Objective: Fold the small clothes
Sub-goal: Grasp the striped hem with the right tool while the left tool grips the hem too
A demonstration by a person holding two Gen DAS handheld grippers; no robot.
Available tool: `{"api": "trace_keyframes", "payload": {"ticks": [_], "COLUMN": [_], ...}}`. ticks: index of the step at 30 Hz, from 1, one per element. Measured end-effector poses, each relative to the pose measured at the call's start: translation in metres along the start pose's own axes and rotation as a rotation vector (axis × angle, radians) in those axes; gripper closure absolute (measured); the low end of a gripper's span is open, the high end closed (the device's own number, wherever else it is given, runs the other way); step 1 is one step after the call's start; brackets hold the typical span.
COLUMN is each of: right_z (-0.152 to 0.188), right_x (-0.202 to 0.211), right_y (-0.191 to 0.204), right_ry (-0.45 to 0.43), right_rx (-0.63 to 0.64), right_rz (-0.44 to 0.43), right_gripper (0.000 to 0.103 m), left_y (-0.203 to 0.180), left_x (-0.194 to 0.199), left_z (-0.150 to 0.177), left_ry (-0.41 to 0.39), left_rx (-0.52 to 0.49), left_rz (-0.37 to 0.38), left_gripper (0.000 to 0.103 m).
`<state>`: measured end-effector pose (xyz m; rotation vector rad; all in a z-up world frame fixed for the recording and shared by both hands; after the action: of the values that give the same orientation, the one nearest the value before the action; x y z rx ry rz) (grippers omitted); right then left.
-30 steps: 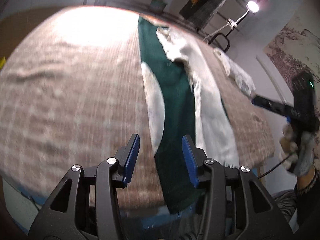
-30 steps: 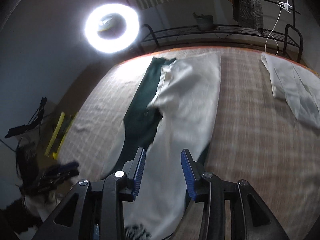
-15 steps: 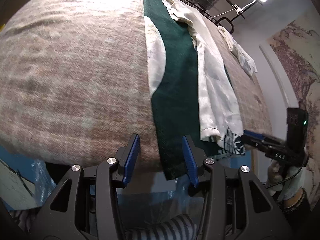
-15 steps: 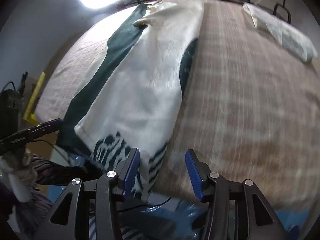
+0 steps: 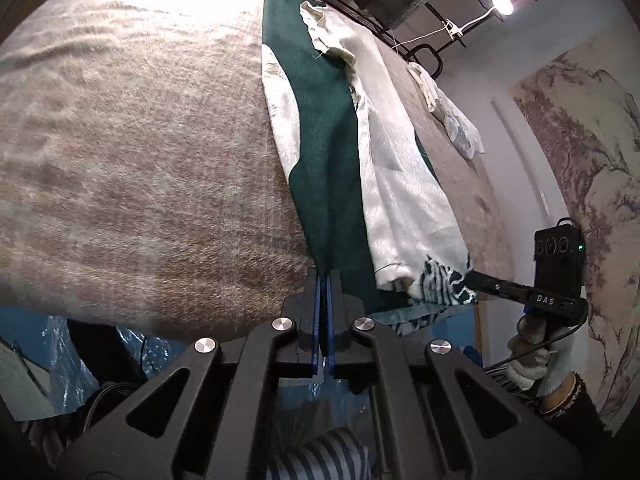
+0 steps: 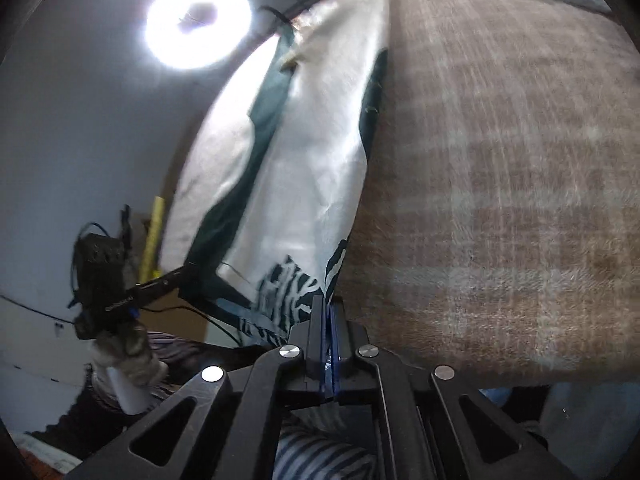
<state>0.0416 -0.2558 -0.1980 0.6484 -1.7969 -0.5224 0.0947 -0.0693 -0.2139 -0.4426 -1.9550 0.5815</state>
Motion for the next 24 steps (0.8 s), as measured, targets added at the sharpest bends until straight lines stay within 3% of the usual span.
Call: {"api": "trace_keyframes", "payload": {"ticks": [7, 13, 24], "right_z": [0.010, -0.008, -0.078], "right_x": [-0.018, -0.003, 0.010], "right_y": [-0.010, -0.002, 0.008], "right_ry": [0.077, 0.039, -0.042], "right_rx": [0.056, 0.038, 0.029], "right_rz": [0.107, 0.051, 0.009], "right_gripper": [0.103, 0.103, 0.103], "left_y": [0.009, 0.001, -0.013], "left_x": [-0.021, -0.007, -0.007], "left_z": [0.011, -0.012, -0.086], "left_ry": [0.060, 0.017, -0.051], "left_rx": [0.001, 0.015, -0.008], "left_rz": [-0.046, -0.010, -0.018], "left_gripper": [0.103, 0.103, 0.103]}}
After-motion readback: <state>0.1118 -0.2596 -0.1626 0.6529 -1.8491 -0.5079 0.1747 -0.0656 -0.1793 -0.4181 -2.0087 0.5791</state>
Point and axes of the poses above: each gripper's, at about its wrist camera, not at the fingertips, and x roughly against the way its jaws point, y to its left, z to its underside, the point moved 10 cm from there along -x, roughly the way its jaws point, and after that the axes turned 3 degrees about -y, right-handed, at the moved point
